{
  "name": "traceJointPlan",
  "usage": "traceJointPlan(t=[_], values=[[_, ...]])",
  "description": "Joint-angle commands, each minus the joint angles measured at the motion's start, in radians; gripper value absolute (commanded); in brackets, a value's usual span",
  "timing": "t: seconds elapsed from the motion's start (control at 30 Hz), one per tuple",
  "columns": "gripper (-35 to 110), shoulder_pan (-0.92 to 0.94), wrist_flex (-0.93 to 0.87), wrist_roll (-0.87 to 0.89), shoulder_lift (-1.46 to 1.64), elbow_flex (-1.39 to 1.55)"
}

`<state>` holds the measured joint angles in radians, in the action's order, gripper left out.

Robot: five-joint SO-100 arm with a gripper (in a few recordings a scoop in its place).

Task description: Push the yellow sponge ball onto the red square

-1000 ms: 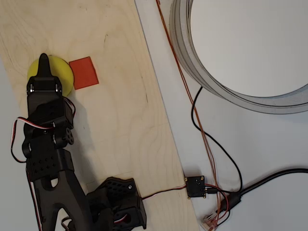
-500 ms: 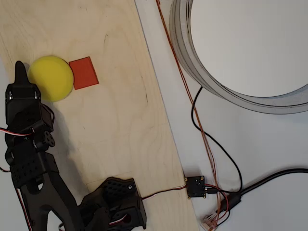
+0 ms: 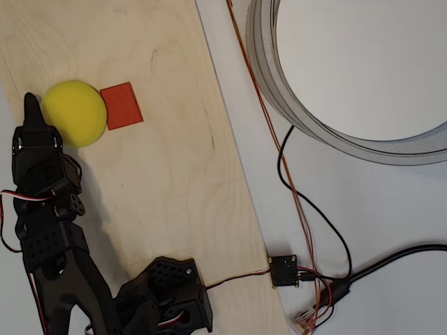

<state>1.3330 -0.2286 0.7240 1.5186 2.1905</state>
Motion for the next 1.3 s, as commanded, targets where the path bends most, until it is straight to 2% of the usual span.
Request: traceJointPlan(t=[0.0, 0.3, 1.27], values=[[19, 0.012, 0.018, 0.006, 0.003, 0.014], [19, 0.043, 0.074, -0.032, -0.009, 0.072], [19, 0.201, 0.075, -0.15, 0.071, 0.121]])
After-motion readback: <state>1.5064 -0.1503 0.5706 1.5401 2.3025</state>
